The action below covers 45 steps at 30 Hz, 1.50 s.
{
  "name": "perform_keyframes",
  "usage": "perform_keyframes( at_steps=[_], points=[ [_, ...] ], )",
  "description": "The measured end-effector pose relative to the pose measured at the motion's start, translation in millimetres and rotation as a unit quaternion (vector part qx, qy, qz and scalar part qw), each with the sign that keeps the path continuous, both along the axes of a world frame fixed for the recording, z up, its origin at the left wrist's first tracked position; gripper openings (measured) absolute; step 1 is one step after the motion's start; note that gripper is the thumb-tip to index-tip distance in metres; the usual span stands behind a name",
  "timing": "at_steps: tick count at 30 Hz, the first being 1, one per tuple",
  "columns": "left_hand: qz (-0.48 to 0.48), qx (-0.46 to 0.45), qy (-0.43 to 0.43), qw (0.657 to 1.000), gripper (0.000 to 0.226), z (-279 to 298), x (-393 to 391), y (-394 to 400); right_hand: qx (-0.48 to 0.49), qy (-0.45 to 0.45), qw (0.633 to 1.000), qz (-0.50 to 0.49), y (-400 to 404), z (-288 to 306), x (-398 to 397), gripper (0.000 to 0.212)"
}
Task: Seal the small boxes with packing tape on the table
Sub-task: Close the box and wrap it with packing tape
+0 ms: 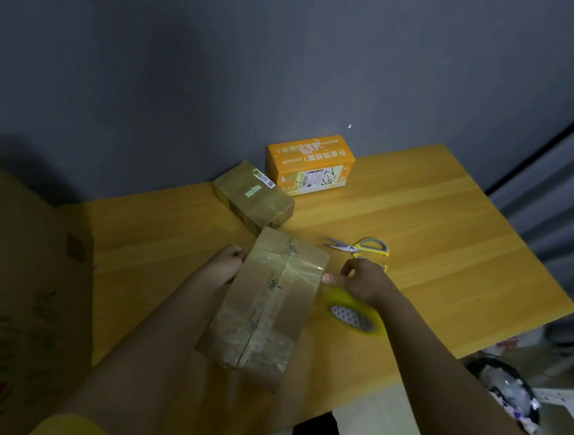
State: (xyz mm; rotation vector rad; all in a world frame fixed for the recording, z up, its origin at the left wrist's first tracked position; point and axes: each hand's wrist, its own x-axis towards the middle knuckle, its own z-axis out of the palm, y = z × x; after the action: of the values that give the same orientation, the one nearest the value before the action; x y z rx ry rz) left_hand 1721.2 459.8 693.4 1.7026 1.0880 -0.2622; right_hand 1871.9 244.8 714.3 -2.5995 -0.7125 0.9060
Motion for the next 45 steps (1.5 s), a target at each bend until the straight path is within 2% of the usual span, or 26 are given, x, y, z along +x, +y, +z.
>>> perform_keyframes(
  at_steps=[2, 4, 6, 7, 9, 11, 12, 14, 18, 22, 25, 27, 29, 30, 32, 33, 34, 36, 39, 42, 45],
  points=[
    [-0.05, 0.021, 0.017, 0.998, 0.017, 2.5, -2.2, 7.8, 0.0, -0.016, 1.0, 0.006, -0.5, 1.0, -0.9, 0.054],
    [-0.095, 0.152, 0.03, 0.983, 0.04, 5.1, -7.1, 15.4, -0.003, -0.025, 1.0, 0.012, 0.2, 4.7, -3.0, 0.056],
    [-0.088, 0.267, -0.028, 0.959, 0.045, 16.2, -7.1, 5.5, -0.003, -0.022, 1.0, 0.022, 2.0, 6.4, -3.9, 0.057],
    [-0.078, 0.288, -0.057, 0.953, 0.043, 24.9, -4.4, -6.1, 0.001, -0.018, 1.0, 0.026, 2.7, 5.5, -4.3, 0.057],
    [-0.078, 0.246, -0.05, 0.965, 0.049, 35.3, 6.5, -34.8, 0.013, -0.014, 1.0, 0.016, 2.7, 1.9, -4.4, 0.057],
    [-0.07, 0.182, 0.014, 0.981, 0.078, 28.9, 15.5, -55.7, 0.021, -0.019, 1.0, 0.007, 0.9, 0.9, -5.1, 0.058],
    [-0.061, 0.183, 0.038, 0.981, 0.09, 25.7, 18.3, -61.1, 0.025, -0.024, 0.999, 0.009, 0.6, 1.6, -5.2, 0.057],
    [-0.044, 0.222, 0.062, 0.972, 0.099, 21.7, 20.7, -61.8, 0.041, -0.024, 0.999, 0.012, 1.5, 0.4, -6.7, 0.055],
    [-0.017, 0.281, 0.038, 0.959, 0.095, 15.0, 15.9, -52.8, 0.124, 0.002, 0.992, 0.003, -4.9, -5.1, -11.5, 0.049],
    [0.016, 0.256, 0.024, 0.966, 0.093, 12.0, 8.8, -29.9, 0.187, 0.049, 0.981, 0.014, -13.5, 1.9, -7.8, 0.035],
    [0.047, 0.203, 0.028, 0.978, 0.098, 10.6, 0.3, -10.7, 0.158, -0.04, 0.982, 0.097, 16.6, 25.3, -13.1, 0.048],
    [0.114, 0.118, 0.011, 0.986, 0.1, 5.4, -13.7, 4.9, 0.119, -0.116, 0.974, 0.154, 49.5, 41.7, -20.8, 0.059],
    [0.189, 0.056, -0.028, 0.98, 0.093, -2.5, -29.4, 16.4, 0.105, -0.134, 0.965, 0.199, 80.3, 55.7, -27.5, 0.062],
    [0.195, 0.086, -0.025, 0.977, 0.082, -6.1, -33.6, 18.4, 0.104, -0.124, 0.962, 0.222, 91.9, 61.5, -28.3, 0.062],
    [0.159, 0.235, 0.001, 0.959, 0.059, -4.5, -44.3, 25.9, 0.102, -0.084, 0.954, 0.269, 115.9, 74.4, -31.2, 0.056],
    [0.124, 0.292, -0.012, 0.948, 0.049, -0.4, -47.9, 28.8, 0.096, -0.073, 0.95, 0.289, 125.2, 81.5, -32.6, 0.05],
    [0.081, 0.311, -0.046, 0.946, 0.041, 4.4, -51.9, 31.4, 0.092, -0.067, 0.946, 0.303, 133.7, 84.6, -33.9, 0.043],
    [0.018, 0.253, -0.103, 0.962, 0.04, 13.4, -59.8, 34.4, 0.083, -0.056, 0.943, 0.317, 149.3, 89.1, -40.7, 0.039],
    [0.01, 0.083, -0.115, 0.99, 0.063, 23.7, -73.0, 27.6, 0.066, -0.041, 0.941, 0.33, 170.5, 88.8, -54.6, 0.051],
    [0.005, 0.037, -0.114, 0.993, 0.088, 29.7, -88.4, 31.8, 0.046, 0.012, 0.937, 0.346, 183.0, 94.7, -51.4, 0.05],
    [-0.039, 0.037, -0.083, 0.995, 0.103, 23.9, -105.4, 38.2, 0.058, 0.076, 0.948, 0.305, 179.6, 93.3, -45.6, 0.054]
  ],
)
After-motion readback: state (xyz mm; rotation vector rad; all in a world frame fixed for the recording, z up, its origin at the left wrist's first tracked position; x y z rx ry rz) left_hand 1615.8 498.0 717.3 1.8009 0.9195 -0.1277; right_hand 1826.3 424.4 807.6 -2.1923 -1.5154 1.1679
